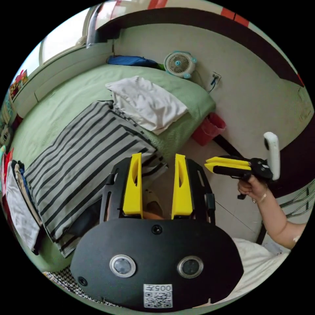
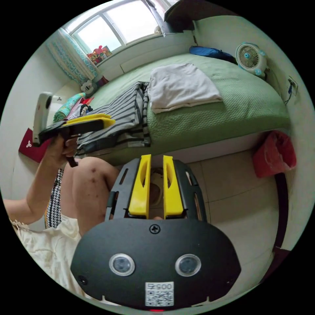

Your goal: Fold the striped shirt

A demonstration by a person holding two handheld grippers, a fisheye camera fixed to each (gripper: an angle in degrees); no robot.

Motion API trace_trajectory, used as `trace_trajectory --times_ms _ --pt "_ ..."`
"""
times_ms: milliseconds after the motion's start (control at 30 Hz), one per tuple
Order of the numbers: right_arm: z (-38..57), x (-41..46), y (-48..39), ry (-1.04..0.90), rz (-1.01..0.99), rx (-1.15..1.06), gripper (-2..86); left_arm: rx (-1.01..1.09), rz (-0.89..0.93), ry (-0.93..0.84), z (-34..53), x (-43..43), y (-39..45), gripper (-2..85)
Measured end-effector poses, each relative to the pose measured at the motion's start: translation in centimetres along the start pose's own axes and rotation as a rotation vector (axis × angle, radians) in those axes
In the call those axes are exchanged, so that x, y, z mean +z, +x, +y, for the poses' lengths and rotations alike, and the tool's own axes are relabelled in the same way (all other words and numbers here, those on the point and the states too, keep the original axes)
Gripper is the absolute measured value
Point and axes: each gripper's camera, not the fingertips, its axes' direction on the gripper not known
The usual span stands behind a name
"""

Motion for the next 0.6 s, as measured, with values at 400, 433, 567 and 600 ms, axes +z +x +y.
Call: trace_trajectory --times_ms 400,433,567,600 --pt "-1.3 -2.0 2.9 0.009 -0.023 0.068 6.2 -0.093 -0.225 -0.055 -1.3 7.5 1.3 7.9" --pt "-2.1 -1.7 2.7 -0.001 -0.027 0.056 6.2 -0.098 -0.198 -0.058 -1.2 7.2 0.7 6.8" --pt "-6.7 -1.5 1.3 -0.016 0.017 -0.026 6.1 -0.149 -0.042 -0.026 -0.5 4.9 -1.5 4.6" --pt "-7.6 -1.7 1.1 -0.010 0.021 -0.036 6.1 -0.160 -0.007 0.001 -0.2 3.8 -2.2 4.6"
